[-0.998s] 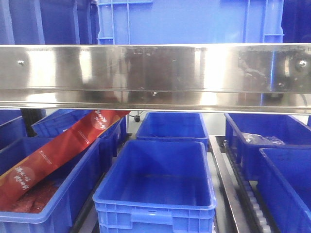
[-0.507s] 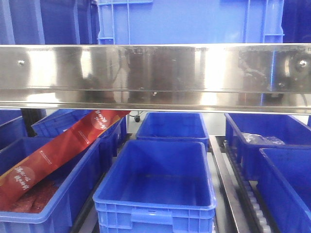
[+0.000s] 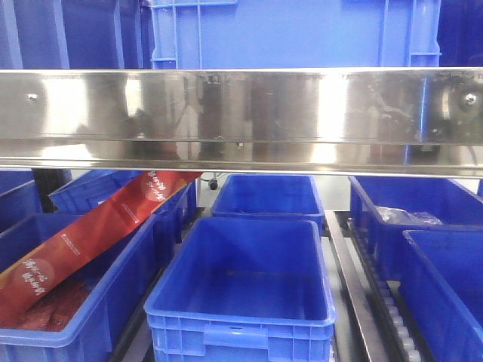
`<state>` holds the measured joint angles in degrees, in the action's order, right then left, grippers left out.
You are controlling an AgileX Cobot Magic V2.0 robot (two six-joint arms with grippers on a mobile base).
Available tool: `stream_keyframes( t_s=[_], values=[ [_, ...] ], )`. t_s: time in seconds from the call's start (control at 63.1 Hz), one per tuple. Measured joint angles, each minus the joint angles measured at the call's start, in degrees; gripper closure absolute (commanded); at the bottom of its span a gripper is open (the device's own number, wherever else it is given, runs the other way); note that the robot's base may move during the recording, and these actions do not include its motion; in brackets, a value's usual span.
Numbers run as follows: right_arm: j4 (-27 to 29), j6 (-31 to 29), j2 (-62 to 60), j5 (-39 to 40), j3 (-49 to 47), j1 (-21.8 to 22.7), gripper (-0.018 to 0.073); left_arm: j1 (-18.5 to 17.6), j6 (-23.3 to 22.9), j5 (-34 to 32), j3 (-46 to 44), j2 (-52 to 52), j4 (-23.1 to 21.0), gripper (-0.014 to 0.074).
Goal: Place valve from conveyor to right shelf box
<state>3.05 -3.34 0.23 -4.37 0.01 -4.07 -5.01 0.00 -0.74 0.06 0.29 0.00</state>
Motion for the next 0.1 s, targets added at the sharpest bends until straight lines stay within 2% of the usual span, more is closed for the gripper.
stream_keyframes(
  t_s=[0.095],
  values=[
    [0.0,0.0,0.0,0.0,0.0,0.0,0.0727,0.0,0.0,0.0,0.0,0.0,0.0,0.0707]
  ],
)
